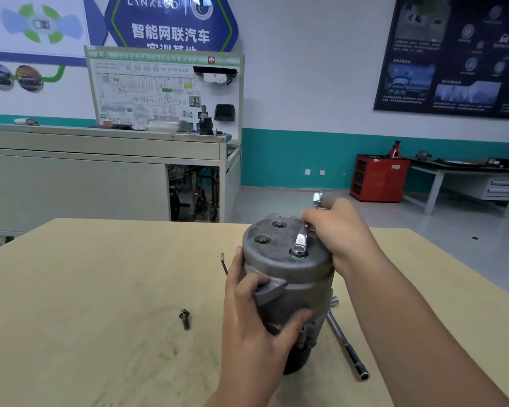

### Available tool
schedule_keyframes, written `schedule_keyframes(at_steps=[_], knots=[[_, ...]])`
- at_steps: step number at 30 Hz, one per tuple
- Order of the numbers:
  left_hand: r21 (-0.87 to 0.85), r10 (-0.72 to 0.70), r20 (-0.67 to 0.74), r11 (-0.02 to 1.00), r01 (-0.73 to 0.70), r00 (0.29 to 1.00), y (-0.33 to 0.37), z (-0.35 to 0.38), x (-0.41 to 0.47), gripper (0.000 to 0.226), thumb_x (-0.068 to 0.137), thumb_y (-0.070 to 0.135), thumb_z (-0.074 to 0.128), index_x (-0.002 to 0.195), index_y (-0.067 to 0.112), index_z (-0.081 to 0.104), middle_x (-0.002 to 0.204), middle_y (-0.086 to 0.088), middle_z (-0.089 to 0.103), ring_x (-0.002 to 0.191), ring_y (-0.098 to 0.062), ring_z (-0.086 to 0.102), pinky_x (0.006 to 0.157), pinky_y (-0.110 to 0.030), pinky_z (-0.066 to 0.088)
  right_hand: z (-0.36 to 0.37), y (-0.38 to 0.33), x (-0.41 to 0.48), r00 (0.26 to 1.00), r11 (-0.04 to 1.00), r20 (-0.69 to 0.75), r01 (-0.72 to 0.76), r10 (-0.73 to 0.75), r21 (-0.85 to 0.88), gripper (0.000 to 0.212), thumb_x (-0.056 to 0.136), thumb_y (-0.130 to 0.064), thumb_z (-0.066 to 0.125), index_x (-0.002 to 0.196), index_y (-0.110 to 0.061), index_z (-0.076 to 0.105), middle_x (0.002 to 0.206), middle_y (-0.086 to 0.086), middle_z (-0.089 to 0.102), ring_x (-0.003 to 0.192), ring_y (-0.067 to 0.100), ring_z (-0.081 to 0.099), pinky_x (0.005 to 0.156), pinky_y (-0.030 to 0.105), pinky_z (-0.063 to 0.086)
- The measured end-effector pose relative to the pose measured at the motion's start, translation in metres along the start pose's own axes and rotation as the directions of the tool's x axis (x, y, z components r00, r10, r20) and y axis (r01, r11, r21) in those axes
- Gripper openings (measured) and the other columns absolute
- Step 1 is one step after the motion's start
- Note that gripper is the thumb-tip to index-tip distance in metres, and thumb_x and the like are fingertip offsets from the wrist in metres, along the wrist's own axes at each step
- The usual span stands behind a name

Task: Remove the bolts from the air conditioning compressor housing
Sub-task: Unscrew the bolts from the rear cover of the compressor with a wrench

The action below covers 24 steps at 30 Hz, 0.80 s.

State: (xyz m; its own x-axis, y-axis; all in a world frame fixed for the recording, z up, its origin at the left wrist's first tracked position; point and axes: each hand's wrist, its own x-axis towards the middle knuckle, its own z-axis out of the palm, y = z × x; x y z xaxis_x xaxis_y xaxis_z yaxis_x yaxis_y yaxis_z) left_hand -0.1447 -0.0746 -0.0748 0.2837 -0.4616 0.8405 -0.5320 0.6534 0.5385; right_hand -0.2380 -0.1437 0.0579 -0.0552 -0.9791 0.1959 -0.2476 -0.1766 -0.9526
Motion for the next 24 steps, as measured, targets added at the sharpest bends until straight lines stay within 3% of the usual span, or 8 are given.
schedule_keyframes(at_steps=[2,5,10,14,16,19,21,24], knots=[[0.003,0.006,0.018,1.000,-0.006,1.000,0.001,0.003,0.001,0.059,0.067,0.042,0.072,0.113,0.044,0.035,0.154,0.002,0.024,0.141,-0.006,0.026,0.106,-0.012,0.028,0.002,-0.004,0.002,0.999,0.985,0.022,0.044,-0.041,-0.168,0.019,0.078,-0.009,0.059,0.097,-0.003,0.061,0.085,0.015,0.060,0.085,0.031,0.057,0.081,0.043,0.047],[0.043,0.015,0.014,0.999,-0.016,1.000,0.001,0.006,0.000,0.059,0.066,0.043,0.071,0.114,0.043,0.036,0.153,0.006,0.024,0.140,0.001,0.024,0.105,-0.012,0.027,0.003,-0.013,-0.002,0.989,0.954,0.115,0.124,-0.095,-0.273,0.017,0.076,-0.017,0.069,0.092,-0.011,0.068,0.092,0.012,0.070,0.098,0.035,0.061,0.097,0.053,0.042],[0.109,0.001,-0.015,0.994,0.001,1.000,0.003,0.004,0.002,0.062,0.062,0.046,0.068,0.117,0.045,0.037,0.150,0.006,0.027,0.136,0.005,0.024,0.101,-0.026,0.031,0.012,-0.024,-0.021,0.948,0.891,0.246,0.281,-0.200,-0.357,0.010,0.079,-0.021,0.069,0.079,-0.030,0.066,0.090,-0.006,0.070,0.099,0.026,0.060,0.095,0.047,0.044],[0.107,-0.007,-0.016,0.994,0.009,1.000,0.009,0.003,0.005,0.064,0.061,0.045,0.068,0.118,0.041,0.039,0.147,0.001,0.034,0.130,-0.017,0.036,0.096,-0.041,0.041,0.018,-0.029,-0.049,0.890,0.811,0.316,0.437,-0.327,-0.390,0.013,0.080,-0.027,0.067,0.074,-0.036,0.062,0.074,-0.017,0.060,0.095,0.016,0.057,0.092,0.043,0.044],[0.095,-0.046,-0.007,0.994,0.047,0.999,0.009,0.002,0.008,0.063,0.063,0.042,0.069,0.120,0.031,0.044,0.142,-0.010,0.044,0.124,-0.031,0.045,0.091,-0.051,0.046,0.016,-0.022,-0.061,0.845,0.770,0.299,0.529,-0.443,-0.356,0.019,0.077,-0.034,0.073,0.064,-0.036,0.059,0.071,-0.017,0.059,0.092,0.012,0.056,0.092,0.043,0.042],[0.070,-0.070,0.017,0.995,0.068,0.997,0.008,0.001,0.009,0.061,0.065,0.036,0.070,0.119,0.017,0.049,0.129,-0.016,0.054,0.115,-0.037,0.052,0.089,-0.054,0.045,0.012,0.001,-0.071,0.735,0.698,0.163,0.677,-0.659,-0.231,0.005,0.071,-0.034,0.076,0.072,-0.031,0.072,0.080,-0.018,0.060,0.091,0.006,0.054,0.095,0.040,0.035],[0.108,-0.042,0.002,0.993,0.042,0.999,0.007,0.001,0.006,0.061,0.067,0.038,0.067,0.121,0.024,0.043,0.129,-0.013,0.052,0.117,-0.036,0.050,0.090,-0.054,0.045,0.010,0.018,-0.073,0.655,0.637,0.031,0.744,-0.755,-0.202,0.009,0.071,-0.033,0.072,0.078,-0.029,0.075,0.083,-0.023,0.055,0.092,0.001,0.048,0.094,0.034,0.029],[0.074,-0.099,-0.011,0.992,0.100,0.995,0.010,0.002,0.004,0.069,0.067,0.046,0.065,0.130,0.036,0.039,0.142,-0.003,0.043,0.130,-0.023,0.041,0.099,-0.047,0.043,0.006,0.040,-0.074,0.480,0.496,-0.128,0.838,-0.868,-0.226,0.010,0.081,-0.030,0.063,0.089,-0.029,0.070,0.091,-0.023,0.056,0.094,0.010,0.049,0.087,0.038,0.033]])
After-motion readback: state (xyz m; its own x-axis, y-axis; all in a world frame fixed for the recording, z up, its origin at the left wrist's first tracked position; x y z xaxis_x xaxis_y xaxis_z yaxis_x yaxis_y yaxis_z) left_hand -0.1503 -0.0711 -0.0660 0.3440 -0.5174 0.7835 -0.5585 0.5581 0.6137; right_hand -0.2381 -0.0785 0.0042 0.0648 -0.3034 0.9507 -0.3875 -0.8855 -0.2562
